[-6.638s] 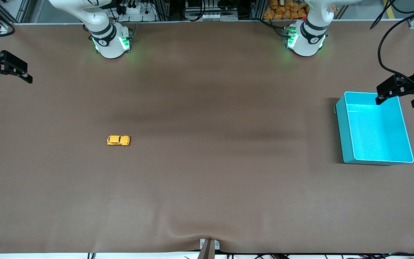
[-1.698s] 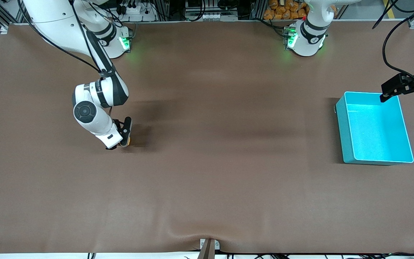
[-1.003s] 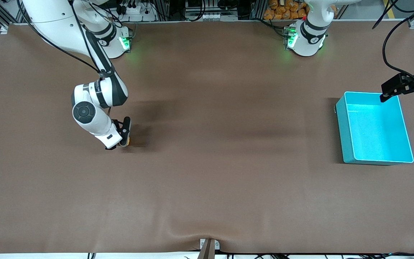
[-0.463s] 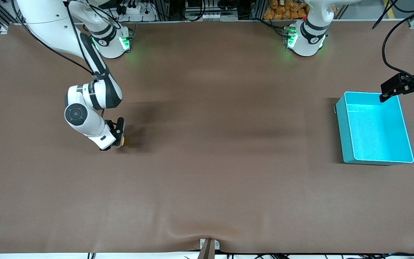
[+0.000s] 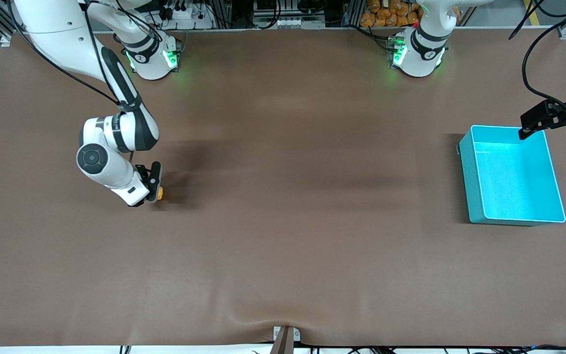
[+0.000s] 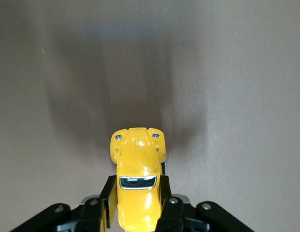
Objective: Wind and store yellow beetle car
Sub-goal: 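Drag the held car backward along the table with the right gripper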
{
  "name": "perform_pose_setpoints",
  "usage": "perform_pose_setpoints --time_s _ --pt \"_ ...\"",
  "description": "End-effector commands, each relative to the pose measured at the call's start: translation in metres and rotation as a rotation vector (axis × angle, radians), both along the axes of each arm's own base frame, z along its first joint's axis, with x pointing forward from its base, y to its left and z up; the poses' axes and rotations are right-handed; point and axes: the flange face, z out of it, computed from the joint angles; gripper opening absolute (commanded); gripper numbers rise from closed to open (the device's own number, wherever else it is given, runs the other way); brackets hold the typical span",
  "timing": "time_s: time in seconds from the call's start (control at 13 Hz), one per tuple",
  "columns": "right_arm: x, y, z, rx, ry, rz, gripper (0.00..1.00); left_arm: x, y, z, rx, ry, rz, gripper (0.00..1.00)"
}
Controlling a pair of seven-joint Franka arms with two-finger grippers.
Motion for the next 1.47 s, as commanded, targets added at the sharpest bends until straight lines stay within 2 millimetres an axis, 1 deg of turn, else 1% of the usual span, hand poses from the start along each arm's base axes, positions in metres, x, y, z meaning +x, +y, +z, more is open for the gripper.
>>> perform_pose_setpoints --time_s 0.0,0.39,0.93,1.16,1.23,1.39 --pt "0.01 -0.023 -0.017 0.005 0.003 0.002 0.31 -0.006 -0.001 0.004 0.018 0.003 0.003 1.0" --pt "0.01 -0.041 -0.017 0.007 0.007 0.004 0.31 -0.006 -0.001 0.003 0.02 0.005 0.005 1.0" --pt "0.016 -0.082 -0.02 0.013 0.012 0.033 0.31 -0.006 -0.001 0.002 0.02 0.009 0.005 1.0" --pt "0.016 -0.088 -0.019 0.015 0.011 0.042 0.31 -0.006 -0.001 0.002 0.02 0.009 0.003 1.0" --pt "0.016 -0.095 -0.02 0.015 0.014 0.031 0.31 -0.006 -0.001 0.002 0.02 0.009 0.005 1.0" --pt "0.017 -0.101 -0.019 0.017 0.012 0.053 0.31 -0.006 -0.001 0.001 0.02 0.011 0.005 1.0"
